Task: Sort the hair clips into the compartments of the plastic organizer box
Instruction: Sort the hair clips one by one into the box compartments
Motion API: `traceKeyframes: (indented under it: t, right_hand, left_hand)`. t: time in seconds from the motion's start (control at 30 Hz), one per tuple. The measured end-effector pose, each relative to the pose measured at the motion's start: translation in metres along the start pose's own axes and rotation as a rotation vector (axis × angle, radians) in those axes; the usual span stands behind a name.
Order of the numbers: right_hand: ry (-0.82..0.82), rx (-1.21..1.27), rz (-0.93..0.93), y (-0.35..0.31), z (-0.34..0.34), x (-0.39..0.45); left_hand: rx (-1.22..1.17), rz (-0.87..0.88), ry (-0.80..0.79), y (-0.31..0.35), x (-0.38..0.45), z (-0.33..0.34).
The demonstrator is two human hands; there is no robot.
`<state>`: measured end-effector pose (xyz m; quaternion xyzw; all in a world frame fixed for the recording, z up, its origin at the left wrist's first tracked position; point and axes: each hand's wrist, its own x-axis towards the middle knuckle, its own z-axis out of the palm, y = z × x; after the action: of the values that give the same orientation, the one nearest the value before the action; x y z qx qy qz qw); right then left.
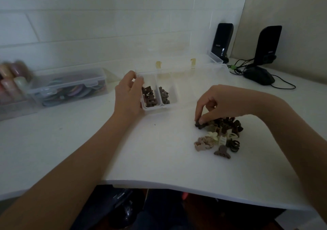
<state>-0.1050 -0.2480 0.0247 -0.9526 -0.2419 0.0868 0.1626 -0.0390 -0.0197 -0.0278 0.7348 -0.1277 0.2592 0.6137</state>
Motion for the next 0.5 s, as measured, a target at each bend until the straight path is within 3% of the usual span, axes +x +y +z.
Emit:
traceKeyframes:
  t: [0.37,0.5]
  right_hand:
    - [0.205,0.224,-0.156,-0.011,-0.001,-0.001]
    - [0.476,0.315,-0.192,-0.016,0.005,0.004]
  left_hand:
    - [-0.016,0.078,-0.058,0.005,-0.006,0.001]
    - [-0.019,0.136,-0.112,0.006,-0.011,0.004]
